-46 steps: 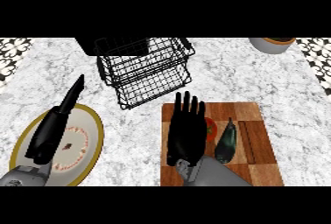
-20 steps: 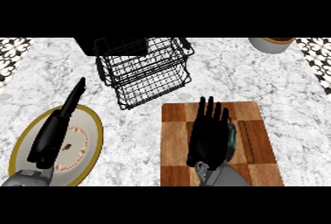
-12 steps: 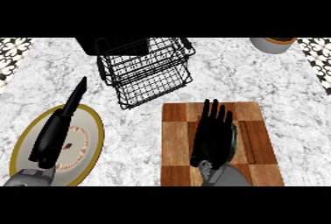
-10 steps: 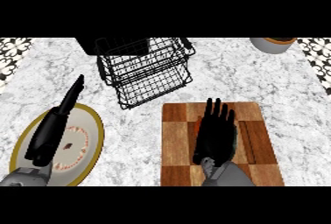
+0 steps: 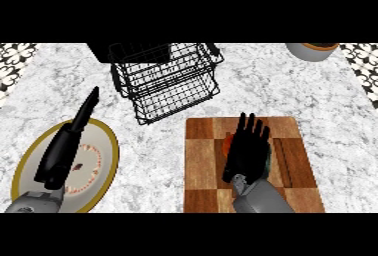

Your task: Pick the tomato from the cutting board and place it in the tiered basket

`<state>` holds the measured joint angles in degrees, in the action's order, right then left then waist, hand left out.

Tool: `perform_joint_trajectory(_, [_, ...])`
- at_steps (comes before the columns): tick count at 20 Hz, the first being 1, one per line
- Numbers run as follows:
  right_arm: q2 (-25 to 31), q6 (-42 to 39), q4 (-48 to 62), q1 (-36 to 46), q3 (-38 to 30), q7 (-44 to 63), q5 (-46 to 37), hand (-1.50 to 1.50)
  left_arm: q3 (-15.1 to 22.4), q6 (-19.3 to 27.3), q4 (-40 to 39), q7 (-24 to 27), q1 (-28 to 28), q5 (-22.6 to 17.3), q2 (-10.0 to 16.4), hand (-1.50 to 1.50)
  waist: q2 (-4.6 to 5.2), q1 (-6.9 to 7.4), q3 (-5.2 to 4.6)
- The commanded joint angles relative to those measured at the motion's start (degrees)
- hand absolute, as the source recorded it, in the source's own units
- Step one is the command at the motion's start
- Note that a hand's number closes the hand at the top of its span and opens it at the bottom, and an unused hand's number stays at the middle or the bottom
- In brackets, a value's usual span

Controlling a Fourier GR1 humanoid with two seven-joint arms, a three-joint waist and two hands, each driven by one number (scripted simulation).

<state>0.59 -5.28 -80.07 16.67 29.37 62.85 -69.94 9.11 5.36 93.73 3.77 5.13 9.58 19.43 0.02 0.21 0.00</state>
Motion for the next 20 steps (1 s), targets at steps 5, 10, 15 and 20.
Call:
perform_joint_trajectory(5, [-0.57,0.95,7.82,1.73,-0.29,0.91,1.87,-1.5,-3.64,-4.3,1.13,-3.46,3.2,-0.68,0.22,0.0,0.0,0.02,0.01])
perform_joint_trajectory(10, [-0.56,13.43,12.76,4.36,-1.86,-7.98,3.28,1.5,-2.41,-3.76,1.49,-1.04,-0.69,1.17,-1.92,0.0,0.04,0.2,0.01])
perform_joint_trajectory(15, [-0.56,15.16,10.21,2.38,4.86,-4.53,-2.93,1.5,-3.91,-4.97,4.25,-1.93,-1.3,1.37,-1.81,0.0,-0.04,0.16,0.01])
perform_joint_trajectory(20, [-0.46,10.27,2.86,3.43,3.33,-3.82,-8.0,1.5,-5.28,-5.71,2.82,-3.57,1.73,1.54,-2.59,0.0,-0.1,-0.3,0.0])
